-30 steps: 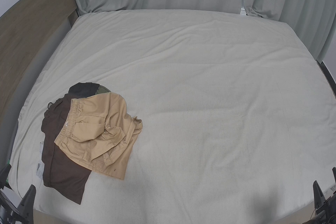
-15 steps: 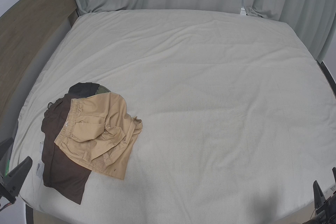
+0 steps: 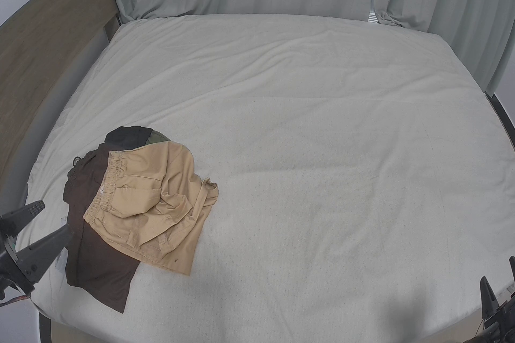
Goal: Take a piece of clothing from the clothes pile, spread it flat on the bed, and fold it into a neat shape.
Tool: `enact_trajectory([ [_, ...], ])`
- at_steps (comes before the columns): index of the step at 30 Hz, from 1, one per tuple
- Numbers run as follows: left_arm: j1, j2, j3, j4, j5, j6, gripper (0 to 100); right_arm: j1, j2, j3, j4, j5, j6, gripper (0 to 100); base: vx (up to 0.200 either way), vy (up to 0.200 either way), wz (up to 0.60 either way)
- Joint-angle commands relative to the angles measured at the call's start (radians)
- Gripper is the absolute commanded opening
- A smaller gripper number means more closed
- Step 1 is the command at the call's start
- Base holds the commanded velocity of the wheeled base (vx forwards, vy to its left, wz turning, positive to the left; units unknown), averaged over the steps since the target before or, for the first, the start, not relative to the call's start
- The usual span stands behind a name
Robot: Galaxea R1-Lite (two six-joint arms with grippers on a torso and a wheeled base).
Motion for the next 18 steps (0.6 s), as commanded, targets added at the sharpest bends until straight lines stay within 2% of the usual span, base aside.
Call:
enact_trajectory([
  [1,0.002,0.046,-0.007,-0.012,-0.009,-0.022,100,0.0,-0.016,0.018,0.0,0.001,-0.002,100,0.0,0.0,0.0],
  [4,0.005,0.09,-0.021,-0.036,-0.03,-0.072,100,0.0,-0.016,0.018,0.0,-0.001,0.0,100,0.0,0.0,0.0],
  [11,0.028,0.17,-0.021,-0.073,-0.085,-0.075,100,0.0,-0.016,0.018,0.0,-0.001,0.0,100,0.0,0.0,0.0],
  [16,0.145,0.294,-0.014,-0.182,-0.193,-0.067,100,0.0,-0.016,0.018,0.0,-0.001,0.0,100,0.0,0.0,0.0],
  [18,0.145,0.294,-0.014,-0.182,-0.193,-0.067,100,0.0,-0.016,0.018,0.0,-0.001,0.0,100,0.0,0.0,0.0],
])
